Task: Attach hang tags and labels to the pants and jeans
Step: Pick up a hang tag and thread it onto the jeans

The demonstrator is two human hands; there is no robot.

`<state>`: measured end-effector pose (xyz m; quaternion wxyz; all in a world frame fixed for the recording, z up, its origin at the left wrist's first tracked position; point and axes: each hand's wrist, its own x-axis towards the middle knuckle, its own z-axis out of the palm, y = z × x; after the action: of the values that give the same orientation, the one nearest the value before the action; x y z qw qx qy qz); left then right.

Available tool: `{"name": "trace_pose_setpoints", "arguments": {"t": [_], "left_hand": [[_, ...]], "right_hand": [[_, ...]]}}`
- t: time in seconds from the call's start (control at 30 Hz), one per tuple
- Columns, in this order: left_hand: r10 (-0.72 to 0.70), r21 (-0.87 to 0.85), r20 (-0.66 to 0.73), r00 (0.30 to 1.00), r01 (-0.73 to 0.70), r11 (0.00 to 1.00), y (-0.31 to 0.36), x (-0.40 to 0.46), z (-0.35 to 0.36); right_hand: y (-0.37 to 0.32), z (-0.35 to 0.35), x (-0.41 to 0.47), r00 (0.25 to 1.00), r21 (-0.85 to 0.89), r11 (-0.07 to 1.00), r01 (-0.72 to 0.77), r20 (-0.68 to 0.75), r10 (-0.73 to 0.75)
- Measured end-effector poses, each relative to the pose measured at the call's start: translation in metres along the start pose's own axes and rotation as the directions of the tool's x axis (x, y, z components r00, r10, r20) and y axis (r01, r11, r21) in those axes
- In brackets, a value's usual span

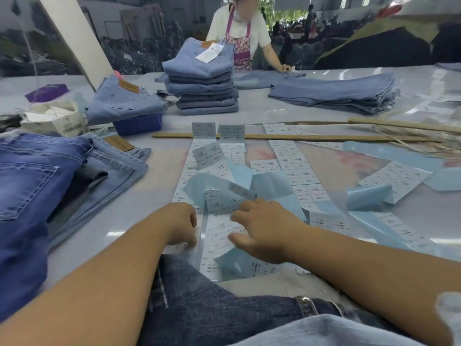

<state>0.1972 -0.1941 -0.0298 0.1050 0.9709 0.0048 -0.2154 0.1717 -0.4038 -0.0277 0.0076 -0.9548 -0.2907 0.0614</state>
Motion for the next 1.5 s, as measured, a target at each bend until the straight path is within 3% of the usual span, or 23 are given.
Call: {"name": "trace_pose_setpoints", "arguments": {"t": [0.13,0.27,0.83,1.1,1.3,1.5], "left_hand": [[0.013,0.019,0.034,0.999,-0.013,1.0,0.003,0.003,0.003],[0.008,0.003,0.053,0.999,-0.008,1.0,0.003,0.003,0.005],[0.14,-0.1,0.157,0.978,-0.125,0.987,0.015,0.008,0.01],[0.164,-0.058,0.051,0.985,-0.161,0.985,0.013,0.013,0.012],[0.168,-0.08,0.052,0.984,-0.164,0.983,0.015,0.016,0.012],[0.21,-0.084,0.028,0.977,-0.207,0.975,0.019,0.017,0.014]], "right_hand": [[0.001,0.01,-0.003,0.987,-0.034,0.998,0.049,0.152,-0.043],[0.003,0.013,-0.002,0.982,-0.026,0.999,0.03,0.188,-0.024],[0.009,0.021,-0.001,0.991,-0.081,0.997,-0.018,0.131,0.029],[0.012,0.019,0.0,0.991,-0.057,0.99,-0.133,-0.018,0.132],[0.014,0.023,-0.003,0.971,-0.024,0.974,-0.224,0.078,0.225],[0.015,0.025,-0.002,0.97,-0.01,0.972,-0.233,0.075,0.233]]}}
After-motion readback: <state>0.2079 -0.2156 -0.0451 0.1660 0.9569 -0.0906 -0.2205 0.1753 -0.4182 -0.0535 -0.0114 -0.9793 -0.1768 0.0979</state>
